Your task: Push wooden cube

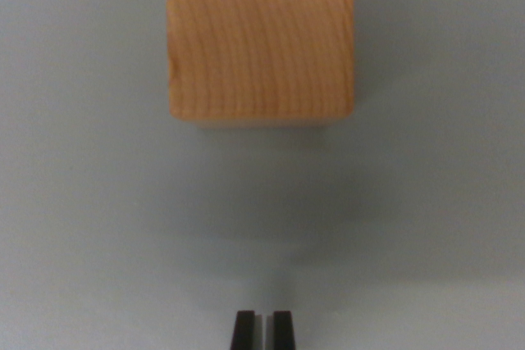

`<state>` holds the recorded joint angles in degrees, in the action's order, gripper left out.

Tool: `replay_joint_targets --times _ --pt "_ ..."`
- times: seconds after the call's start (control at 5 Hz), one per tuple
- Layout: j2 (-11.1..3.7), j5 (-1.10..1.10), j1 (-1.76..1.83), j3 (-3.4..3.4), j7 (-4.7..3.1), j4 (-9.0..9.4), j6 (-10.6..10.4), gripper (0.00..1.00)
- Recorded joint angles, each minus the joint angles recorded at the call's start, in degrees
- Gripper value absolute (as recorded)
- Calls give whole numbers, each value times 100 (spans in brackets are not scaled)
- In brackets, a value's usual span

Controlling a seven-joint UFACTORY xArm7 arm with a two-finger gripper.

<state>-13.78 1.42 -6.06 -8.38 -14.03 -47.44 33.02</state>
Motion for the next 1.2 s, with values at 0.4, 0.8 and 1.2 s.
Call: replay_joint_targets --times 0.4,0.8,1.2 --pt "0 0 0 0 0 0 0 100" --pt "0 0 0 0 0 0 0 100" --pt "-20 2 0 2 2 -31 12 100"
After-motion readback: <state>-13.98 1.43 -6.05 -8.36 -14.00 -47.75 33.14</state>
